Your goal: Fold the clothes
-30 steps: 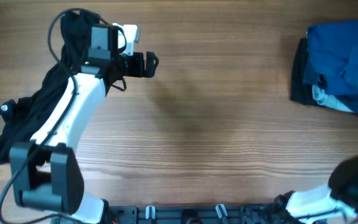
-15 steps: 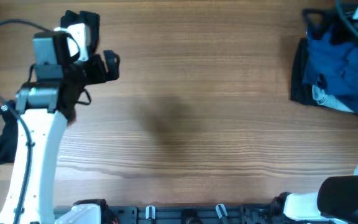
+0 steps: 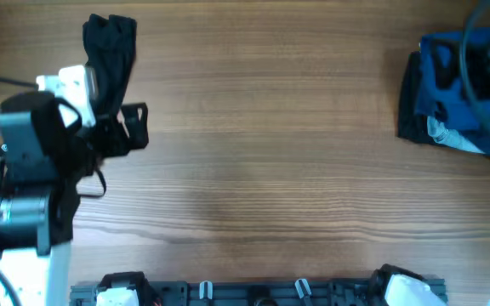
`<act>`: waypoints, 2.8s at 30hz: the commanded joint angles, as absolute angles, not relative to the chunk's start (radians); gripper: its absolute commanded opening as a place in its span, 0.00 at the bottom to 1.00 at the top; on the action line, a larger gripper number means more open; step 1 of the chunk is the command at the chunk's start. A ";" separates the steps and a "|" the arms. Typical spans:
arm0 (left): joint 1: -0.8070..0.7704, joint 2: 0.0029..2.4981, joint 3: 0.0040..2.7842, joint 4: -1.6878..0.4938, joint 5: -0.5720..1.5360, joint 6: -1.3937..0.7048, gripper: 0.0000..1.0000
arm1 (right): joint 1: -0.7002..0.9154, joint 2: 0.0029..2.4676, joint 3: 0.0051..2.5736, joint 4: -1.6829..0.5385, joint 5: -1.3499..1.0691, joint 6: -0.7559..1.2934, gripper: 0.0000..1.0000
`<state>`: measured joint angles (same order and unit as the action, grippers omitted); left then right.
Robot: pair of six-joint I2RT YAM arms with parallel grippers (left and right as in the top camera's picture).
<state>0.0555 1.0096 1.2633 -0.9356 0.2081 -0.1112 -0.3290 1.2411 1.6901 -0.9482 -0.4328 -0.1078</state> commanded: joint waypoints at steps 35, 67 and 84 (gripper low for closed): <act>0.052 0.364 0.506 -0.080 0.246 -0.252 1.00 | -0.331 1.477 1.694 -0.955 -0.292 -0.086 0.99; 0.052 0.002 0.022 0.049 0.221 -0.251 1.00 | -0.331 1.702 1.694 -0.954 -0.292 -0.086 1.00; 0.053 0.002 0.015 -0.080 0.191 -0.251 1.00 | -0.331 1.702 1.694 -0.954 -0.292 -0.086 1.00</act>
<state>0.0536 0.0135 0.0216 -0.0776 0.2054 -0.2459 -0.3290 1.6897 1.6909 -0.9573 -0.3050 -0.0975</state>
